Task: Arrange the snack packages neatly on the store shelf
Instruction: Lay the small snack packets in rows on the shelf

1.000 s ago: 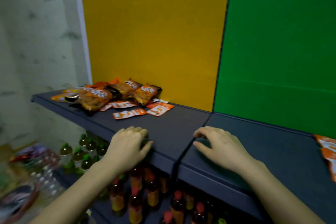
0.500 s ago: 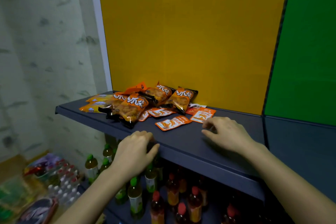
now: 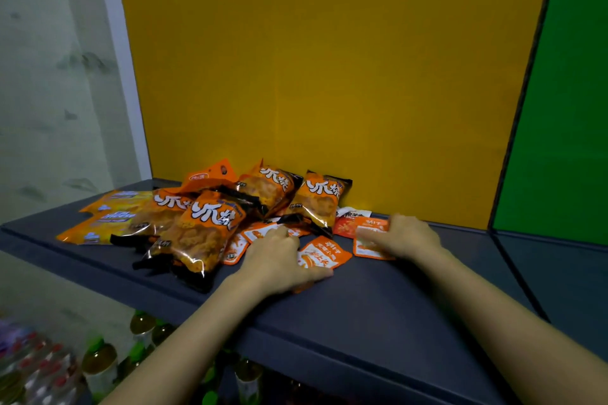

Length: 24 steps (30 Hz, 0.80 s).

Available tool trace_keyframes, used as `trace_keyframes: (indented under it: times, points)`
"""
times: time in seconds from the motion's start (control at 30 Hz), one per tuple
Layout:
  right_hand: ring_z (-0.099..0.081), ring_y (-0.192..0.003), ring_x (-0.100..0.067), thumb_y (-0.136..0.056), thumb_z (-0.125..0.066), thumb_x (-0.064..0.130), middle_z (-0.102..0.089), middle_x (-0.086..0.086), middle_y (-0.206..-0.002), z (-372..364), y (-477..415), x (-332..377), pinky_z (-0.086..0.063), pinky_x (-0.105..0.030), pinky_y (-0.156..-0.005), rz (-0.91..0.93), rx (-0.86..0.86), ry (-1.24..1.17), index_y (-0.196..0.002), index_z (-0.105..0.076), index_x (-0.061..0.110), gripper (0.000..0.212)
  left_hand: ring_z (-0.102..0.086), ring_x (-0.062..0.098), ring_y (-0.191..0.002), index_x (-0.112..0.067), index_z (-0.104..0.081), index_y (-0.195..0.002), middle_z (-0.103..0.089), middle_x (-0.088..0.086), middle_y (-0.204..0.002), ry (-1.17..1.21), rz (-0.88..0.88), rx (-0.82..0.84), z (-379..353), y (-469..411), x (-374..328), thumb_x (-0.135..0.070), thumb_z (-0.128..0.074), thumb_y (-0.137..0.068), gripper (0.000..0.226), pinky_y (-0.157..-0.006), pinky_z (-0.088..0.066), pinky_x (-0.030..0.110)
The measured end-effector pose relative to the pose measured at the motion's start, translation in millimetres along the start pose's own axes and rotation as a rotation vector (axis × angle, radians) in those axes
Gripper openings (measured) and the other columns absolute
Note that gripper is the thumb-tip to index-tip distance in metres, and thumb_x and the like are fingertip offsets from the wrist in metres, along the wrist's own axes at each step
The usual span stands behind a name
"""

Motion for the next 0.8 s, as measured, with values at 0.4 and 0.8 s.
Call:
trace_keyframes:
  times: [0.4, 0.8]
  points:
    - [-0.054, -0.118, -0.03, -0.071, -0.076, 0.045, -0.055, -0.013, -0.131, -15.3, -13.8, -5.0, -0.045, -0.039, -0.092, -0.136, -0.027, -0.279, -0.124, -0.042, 0.007, 0.074, -0.051, 0.017, -0.104, -0.016, -0.043, -0.104, -0.055, -0.001, -0.111, 0.208, -0.07, -0.082, 11.7, 0.5, 12.9, -0.065, -0.07, -0.062, 0.069, -0.083, -0.043, 0.03]
    - [-0.056, -0.116, -0.027, -0.076, -0.074, 0.038, -0.055, -0.01, -0.132, -7.7, 17.3, -1.8, -0.045, -0.037, -0.092, -0.128, -0.007, -0.326, -0.132, -0.042, 0.012, 0.069, -0.042, 0.027, -0.127, -0.008, -0.039, -0.131, -0.046, 0.009, -0.137, 0.163, 0.017, 0.092, -6.2, -24.0, 35.6, -0.073, -0.055, -0.07, 0.091, -0.107, -0.03, 0.04]
Point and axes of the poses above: each hand's wrist, its own y-axis away from the middle knuckle, its own z-axis out of the back of the hand, x = y × z, the point moved 10 cm from there along -y, towards the middle knuckle
